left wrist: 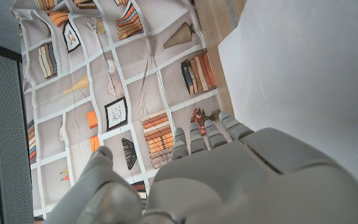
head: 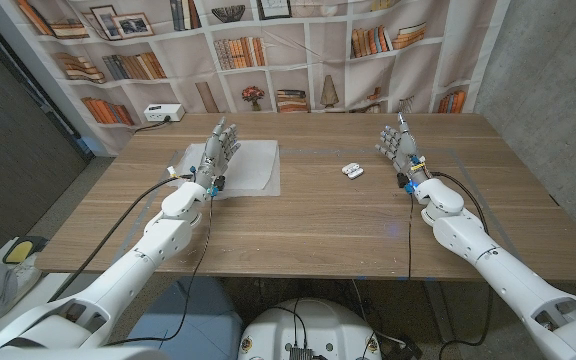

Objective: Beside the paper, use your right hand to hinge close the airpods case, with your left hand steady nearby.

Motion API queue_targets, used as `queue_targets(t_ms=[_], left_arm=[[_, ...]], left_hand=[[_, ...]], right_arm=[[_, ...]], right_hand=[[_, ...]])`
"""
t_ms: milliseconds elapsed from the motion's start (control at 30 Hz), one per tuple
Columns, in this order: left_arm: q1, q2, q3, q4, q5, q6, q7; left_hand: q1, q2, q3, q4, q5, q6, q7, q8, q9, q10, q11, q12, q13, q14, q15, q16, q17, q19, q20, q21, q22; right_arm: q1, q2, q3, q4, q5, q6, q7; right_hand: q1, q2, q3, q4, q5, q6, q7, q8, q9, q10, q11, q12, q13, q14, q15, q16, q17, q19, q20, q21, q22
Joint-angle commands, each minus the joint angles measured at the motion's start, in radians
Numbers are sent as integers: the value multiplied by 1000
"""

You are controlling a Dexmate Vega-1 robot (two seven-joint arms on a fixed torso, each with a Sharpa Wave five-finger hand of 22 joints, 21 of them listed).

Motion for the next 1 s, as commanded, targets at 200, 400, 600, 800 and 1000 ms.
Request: queue_targets(t_ms=[200, 400, 600, 800, 1000], left_arm=[[17, 6, -10, -6, -7, -19, -6], [26, 10, -19, -4, -1, -41, -2], [35, 9, -24, -7, -3, -52, 1], [39, 15, -22, -16, 4, -52, 5], [36, 7, -17, -14, 9, -52, 10]], left_hand=[[12, 3, 4, -1, 6, 6, -7, 3, 3, 10, 0, 5, 4, 9, -5, 5, 5, 8, 3, 6, 5], [12, 3, 4, -2, 6, 12, -7, 4, 3, 10, -2, 5, 4, 8, -6, 4, 5, 7, 1, 5, 5], [12, 5, 3, -4, 5, 21, -5, 5, 3, 17, -2, 7, 4, 7, -8, 4, 5, 5, 0, 4, 5], [12, 6, 3, -5, 5, 20, -6, 3, 3, 19, -4, 8, 4, 7, -9, 4, 5, 5, -1, 4, 5], [13, 7, 3, -6, 5, 21, -6, 1, 3, 19, -3, 8, 4, 5, -9, 4, 5, 5, -1, 4, 5]], right_arm=[[-14, -3, -4, -37, -6, -12, -20], [-20, -20, -10, -66, -38, -14, -40], [-20, -25, -13, -77, -55, -17, -54], [-15, -15, -13, -56, -58, 3, -49], [-20, -14, -11, -55, -65, 15, -58]], right_hand=[[12, 1, 6, -1, 7, -1, 6, 7, 2, 5, 10, 6, 2, 0, 10, 6, 1, 3, 0, 4, 2], [15, 2, 7, -3, 7, -2, 6, 7, 2, 5, 9, 6, 2, -4, 10, 4, 1, 1, -1, 4, 1], [21, 4, 8, -7, 7, -9, 6, 5, 2, 9, 8, 8, 2, -14, 8, 0, 0, -11, 1, 0, 2], [27, 5, 9, -11, 7, -10, 5, 5, 2, 14, 3, 9, 3, -19, 7, -1, 0, -18, 6, -1, 2], [32, 5, 10, -14, 7, -10, 4, 5, 2, 16, 6, 10, 4, -21, 9, -1, 0, -22, 5, -1, 2]])
